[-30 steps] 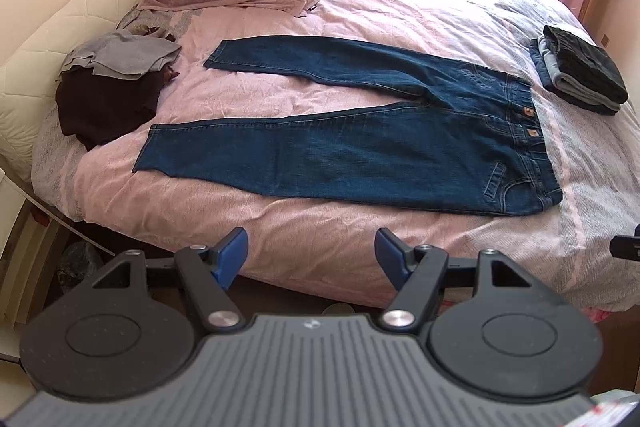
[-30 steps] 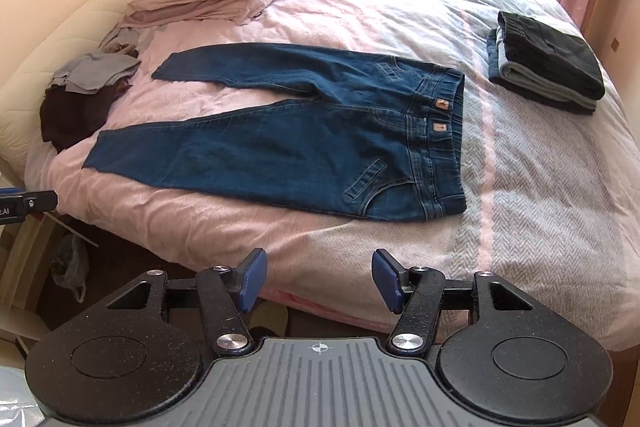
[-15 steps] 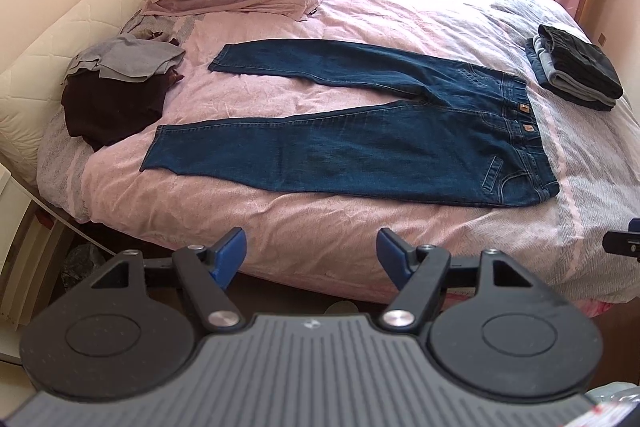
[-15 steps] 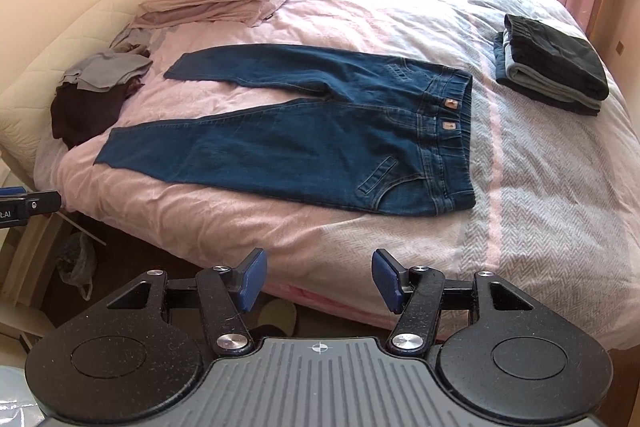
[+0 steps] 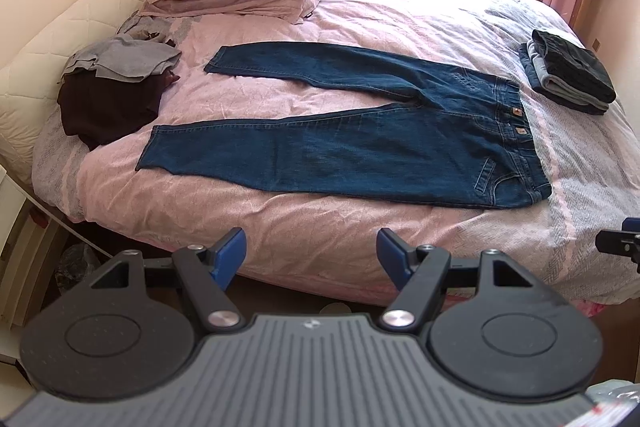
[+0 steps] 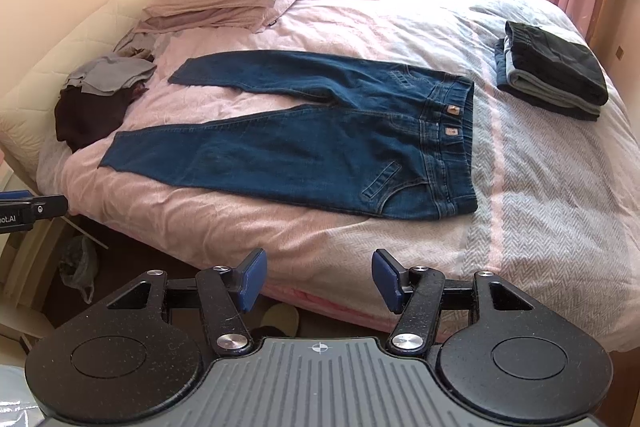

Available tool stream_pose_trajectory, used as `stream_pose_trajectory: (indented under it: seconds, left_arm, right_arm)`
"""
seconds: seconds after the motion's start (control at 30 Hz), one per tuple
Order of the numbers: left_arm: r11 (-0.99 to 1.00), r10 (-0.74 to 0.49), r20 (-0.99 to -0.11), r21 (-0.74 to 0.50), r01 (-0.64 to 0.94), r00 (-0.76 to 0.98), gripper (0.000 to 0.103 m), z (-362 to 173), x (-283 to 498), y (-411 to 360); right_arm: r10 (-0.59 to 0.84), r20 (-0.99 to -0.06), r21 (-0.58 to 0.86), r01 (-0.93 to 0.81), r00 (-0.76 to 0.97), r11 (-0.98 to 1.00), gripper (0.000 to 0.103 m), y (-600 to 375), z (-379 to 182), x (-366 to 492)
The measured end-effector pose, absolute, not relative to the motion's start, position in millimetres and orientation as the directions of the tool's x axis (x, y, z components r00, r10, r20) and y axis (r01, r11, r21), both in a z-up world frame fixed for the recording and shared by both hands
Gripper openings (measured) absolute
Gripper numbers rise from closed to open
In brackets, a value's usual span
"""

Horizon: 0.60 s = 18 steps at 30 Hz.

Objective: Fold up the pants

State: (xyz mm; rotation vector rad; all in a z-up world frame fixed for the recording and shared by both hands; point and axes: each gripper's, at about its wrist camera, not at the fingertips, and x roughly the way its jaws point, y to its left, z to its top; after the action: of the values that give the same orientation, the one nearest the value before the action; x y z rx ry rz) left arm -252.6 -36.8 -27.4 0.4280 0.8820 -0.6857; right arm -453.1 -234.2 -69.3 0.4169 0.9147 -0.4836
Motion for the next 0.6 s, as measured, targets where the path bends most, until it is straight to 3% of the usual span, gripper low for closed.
stream_pose_trajectory:
  seconds: [0.6]
  left_arm:
    - [0.711, -0.367, -0.808, 0.077, 0.699, 0.461, 0.069, -28, -262, -62]
  right_arm:
    - [-0.222, -0.809, 0.142, 0.549, 0.544, 0.824, 0.055, -260, -65, -458]
